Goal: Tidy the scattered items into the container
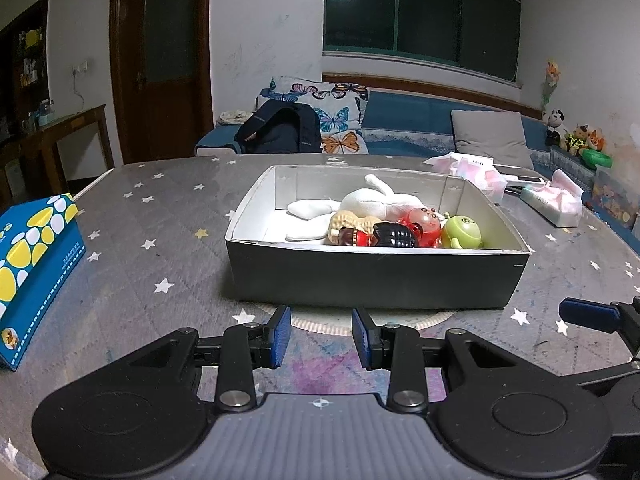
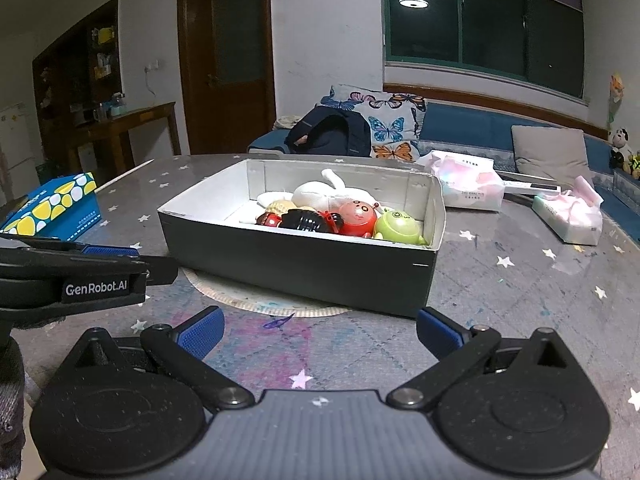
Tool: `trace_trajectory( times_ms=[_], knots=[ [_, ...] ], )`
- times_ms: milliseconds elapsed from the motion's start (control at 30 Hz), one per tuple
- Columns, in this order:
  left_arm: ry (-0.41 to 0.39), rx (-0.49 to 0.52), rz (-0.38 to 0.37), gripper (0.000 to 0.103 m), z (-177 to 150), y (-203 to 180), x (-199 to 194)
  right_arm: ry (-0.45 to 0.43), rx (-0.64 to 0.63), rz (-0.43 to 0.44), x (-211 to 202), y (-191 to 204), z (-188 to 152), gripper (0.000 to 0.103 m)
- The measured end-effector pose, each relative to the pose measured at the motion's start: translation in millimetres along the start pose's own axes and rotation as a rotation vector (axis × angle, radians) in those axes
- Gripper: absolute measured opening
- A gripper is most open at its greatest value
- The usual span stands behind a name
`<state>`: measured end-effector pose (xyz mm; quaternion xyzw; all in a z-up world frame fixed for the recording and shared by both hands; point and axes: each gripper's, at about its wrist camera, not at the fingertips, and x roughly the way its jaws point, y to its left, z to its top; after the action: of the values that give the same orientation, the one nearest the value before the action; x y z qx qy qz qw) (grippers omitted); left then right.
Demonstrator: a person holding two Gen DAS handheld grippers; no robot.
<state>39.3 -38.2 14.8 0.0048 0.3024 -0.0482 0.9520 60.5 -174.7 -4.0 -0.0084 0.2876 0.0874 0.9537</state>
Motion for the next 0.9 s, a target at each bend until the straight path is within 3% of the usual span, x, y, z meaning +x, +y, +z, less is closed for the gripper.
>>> trace_trajectory(
  times_ms=[900],
  knots=[
    [0.041,0.026,0.008,0.036,10,-6,26,0.051,-0.003,-0.009,29,-3,5,0.103]
  ],
)
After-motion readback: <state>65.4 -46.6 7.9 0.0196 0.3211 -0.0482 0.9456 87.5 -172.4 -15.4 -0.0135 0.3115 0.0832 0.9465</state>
